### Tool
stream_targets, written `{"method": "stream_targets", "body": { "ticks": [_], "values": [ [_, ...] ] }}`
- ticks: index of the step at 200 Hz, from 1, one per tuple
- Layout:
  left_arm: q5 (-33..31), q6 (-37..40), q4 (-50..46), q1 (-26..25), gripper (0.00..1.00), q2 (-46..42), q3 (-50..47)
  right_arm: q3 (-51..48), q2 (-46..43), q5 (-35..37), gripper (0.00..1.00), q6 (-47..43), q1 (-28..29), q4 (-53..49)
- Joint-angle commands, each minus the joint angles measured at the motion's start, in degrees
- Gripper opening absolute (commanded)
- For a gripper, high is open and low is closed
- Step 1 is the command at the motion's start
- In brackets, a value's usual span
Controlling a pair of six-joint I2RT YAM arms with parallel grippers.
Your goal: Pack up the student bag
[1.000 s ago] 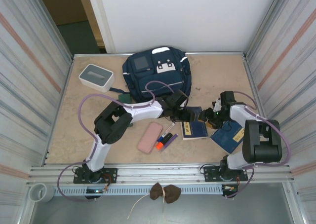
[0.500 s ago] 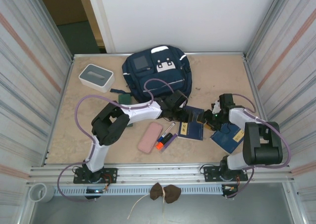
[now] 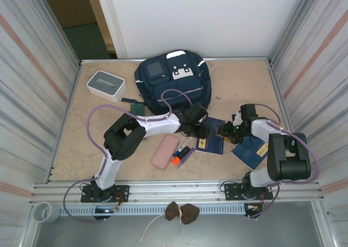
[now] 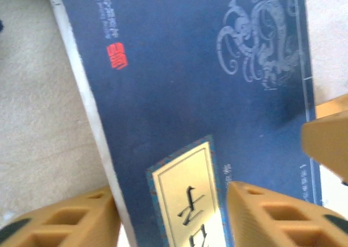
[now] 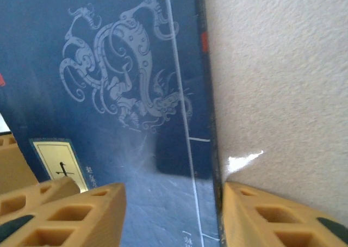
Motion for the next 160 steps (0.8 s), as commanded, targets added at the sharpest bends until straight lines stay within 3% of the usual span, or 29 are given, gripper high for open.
{"method": "stream_targets", "body": {
  "ticks": [1, 40, 99, 160],
  "values": [
    [5.19, -0.57, 2.63, -0.14, 0.44, 1.05, 1.38, -2.06, -3.1, -8.8, 0.42, -0.08, 0.35, 6.71],
    [8.18, -1.81, 5.92, 1.06, 0.27, 1.01, 0.21, -5.59, -8.82, -10.12, 0.34, 0.6, -0.18, 10.69],
    [11.49, -1.14, 9.83, 2.0, 0.0, -0.03, -0.77, -6.97, -10.26, -4.68, 0.34, 1.35, -1.04, 9.45],
    [19.99, -2.43, 23.4, 3.43, 0.0, -7.84, -7.65, -7.22, -10.31, -3.03, 0.47, 0.71, -3.39, 8.28]
  ]
}}
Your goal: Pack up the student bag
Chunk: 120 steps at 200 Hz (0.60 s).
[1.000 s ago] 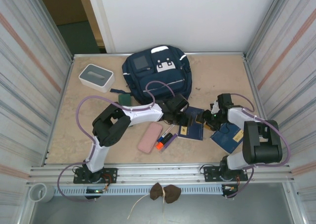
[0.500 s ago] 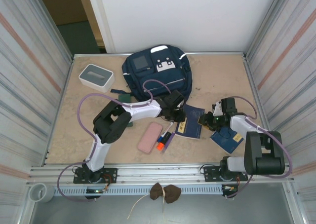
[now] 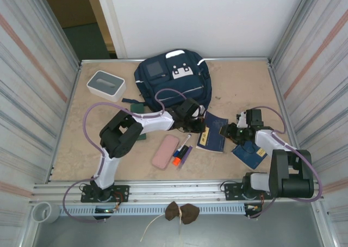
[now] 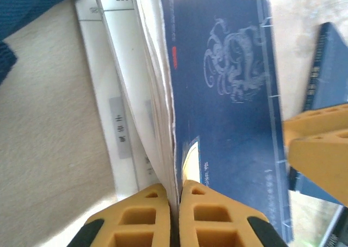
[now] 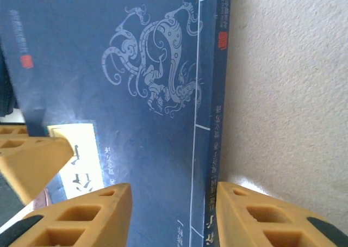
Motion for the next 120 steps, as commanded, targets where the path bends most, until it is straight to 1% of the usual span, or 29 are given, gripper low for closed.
{"method": "stream_targets", "body": {
  "ticks": [1, 25, 54, 71, 82, 101, 120],
  "values": [
    [8.59, -0.68, 9.72, -0.89, 0.0, -5.91, -1.86, -0.24, -0.66, -2.82, 0.47, 0.46, -0.78, 1.12],
    [9.91, -1.26, 13.1, -0.64, 0.0, -8.82, -4.15, -0.92, -1.91, -4.96, 0.56, 0.44, -1.89, 1.95],
    [12.31, -3.46, 17.2, 0.81, 0.0, -10.44, -6.27, -2.93, -3.58, -12.03, 0.69, 1.58, -1.99, 7.25],
    [13.76, -4.2, 18.66, 1.54, 0.0, -11.47, -7.21, -3.83, -4.47, -14.76, 0.75, 2.09, -2.13, 10.01],
    [14.56, -4.66, 19.44, 1.94, 0.0, -12.22, -7.83, -4.61, -5.03, -17.76, 0.79, 3.24, -2.06, 13.23],
    [16.62, -7.34, 23.1, 2.98, 0.0, -13.46, -9.88, -5.34, -5.21, -20.76, 0.83, 4.93, -2.13, 17.67],
    [18.64, -10.2, 27.45, 4.33, 0.0, -14.7, -12.2, -6.51, -5.23, -23.6, 0.84, 6.66, -2.3, 22.85]
  ]
}}
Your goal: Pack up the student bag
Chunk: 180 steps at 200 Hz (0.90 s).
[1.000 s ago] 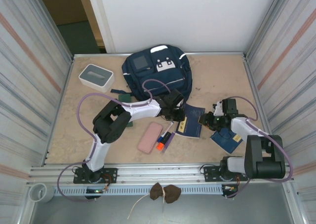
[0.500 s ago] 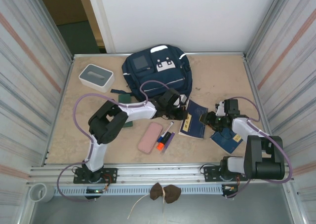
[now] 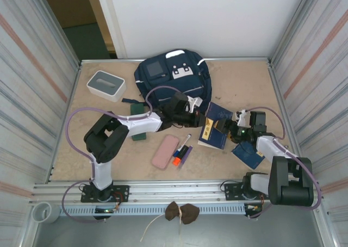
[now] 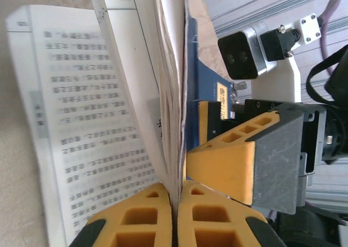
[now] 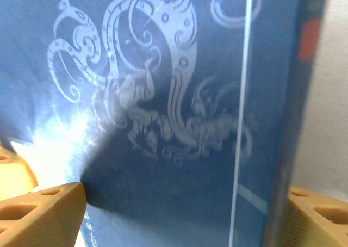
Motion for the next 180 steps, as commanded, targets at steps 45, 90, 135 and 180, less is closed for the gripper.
{"method": "stream_targets", "body": {
  "ticks": [45, 90, 135, 180],
  "values": [
    [7.47, -5.28, 10.31, 2.89, 0.0, -6.57, -3.74, -2.49, -4.12, -12.47, 0.51, 7.4, 0.89, 18.49],
    [4.83, 2.76, 0.72, 5.8, 0.07, -8.2, -2.0, -0.51, -9.67, -7.98, 0.0, 5.65, 0.77, 9.53],
    [-12.83, 29.85, -22.49, 11.14, 0.52, -12.47, 4.89, 8.75, -12.21, -0.44, 0.0, 2.35, -0.31, -9.63],
    [-26.56, 53.16, -35.23, 12.97, 0.69, -4.69, 16.48, 14.75, -9.91, 0.36, 0.0, 2.03, -0.61, -15.81]
  ]
}}
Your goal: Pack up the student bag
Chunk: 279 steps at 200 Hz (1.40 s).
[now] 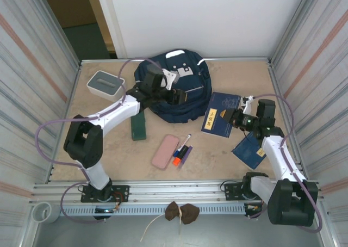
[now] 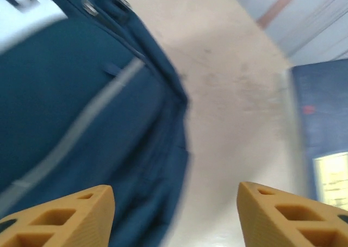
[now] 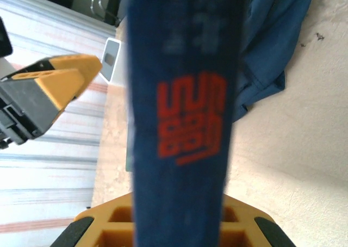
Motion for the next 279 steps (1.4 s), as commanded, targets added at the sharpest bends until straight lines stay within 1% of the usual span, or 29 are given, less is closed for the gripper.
{"method": "stream_targets", "body": {
  "ticks": [1, 12, 33, 57, 82, 99, 108, 123, 144, 156, 169, 175, 200, 224, 248, 279],
  "values": [
    [-10.23, 19.09, -11.48, -0.61, 0.69, 4.36, 6.29, 3.27, 0.9, 0.75, 0.0, -1.65, -0.53, -5.78],
    [-11.32, 22.83, -13.47, -0.6, 0.73, 7.31, 9.48, 3.94, 1.72, 0.43, 0.0, -1.26, -0.55, -5.66],
    [-11.08, 28.81, -17.2, -1.11, 0.79, 12.56, 15.46, 5.16, 3.33, -0.3, 0.0, -1.11, -0.55, -5.79],
    [-13.33, 33.53, -20.66, -2.38, 0.8, 18.34, 21.03, 5.54, 4.05, -0.39, 0.0, -1.47, -0.49, -6.1],
    [-17.58, 35.08, -22.85, -3.01, 0.78, 24.63, 26.37, 5.32, 4.6, -0.47, 0.0, -1.89, -0.52, -6.33],
    [-19.24, 35.33, -23.92, -2.94, 0.71, 27.36, 29.28, 5.05, 4.71, -0.65, 0.0, -1.9, -0.53, -6.5],
    [-20.12, 35.57, -23.83, -2.92, 0.63, 28.27, 30.08, 4.87, 4.64, -0.72, 0.0, -1.97, -0.54, -6.61],
    [-19.52, 36.42, -23.78, -2.96, 0.52, 29.1, 30.61, 4.73, 4.12, -0.21, 0.0, -2.45, -0.51, -7.37],
    [-19.03, 37.18, -24.16, -2.91, 0.31, 28.82, 31.54, 5.89, 3.62, 1.84, 0.0, -4.24, -0.51, -10.52],
    [-16.86, 37.25, -24.1, -2.66, 0.2, 27.28, 31.71, 6.86, 3.64, 2.63, 0.0, -5.19, -0.36, -12.49],
    [-12.33, 36.98, -23.95, -1.84, 0.05, 24.54, 31.53, 7.93, 4.21, 2.2, 0.0, -5.52, -0.16, -13.93],
    [-10.11, 36.54, -23.61, -1.37, 0.0, 23.1, 31.35, 8.38, 4.71, 1.4, 0.0, -5.27, 0.05, -14.13],
    [0.41, 34.86, -21.99, 1.53, 0.0, 16.97, 30.77, 10.47, 7.73, -1.47, 0.01, -2.6, 2.62, -12.77],
    [8.39, 33.93, -20.94, 4.53, 0.0, 14.55, 31.59, 12.09, 11.05, -1.5, 0.01, 2.85, 6.83, -8.05],
    [13.04, 33.5, -21.96, 6.93, 0.0, 14.65, 34.42, 13.86, 15.7, -0.33, 0.0, 9.76, 10.69, -0.36],
    [17.4, 31.05, -21.69, 9.09, 0.0, 15.08, 36.7, 16.51, 23.22, 6.11, 0.0, 20.23, 16.14, 11.81]
  ]
}}
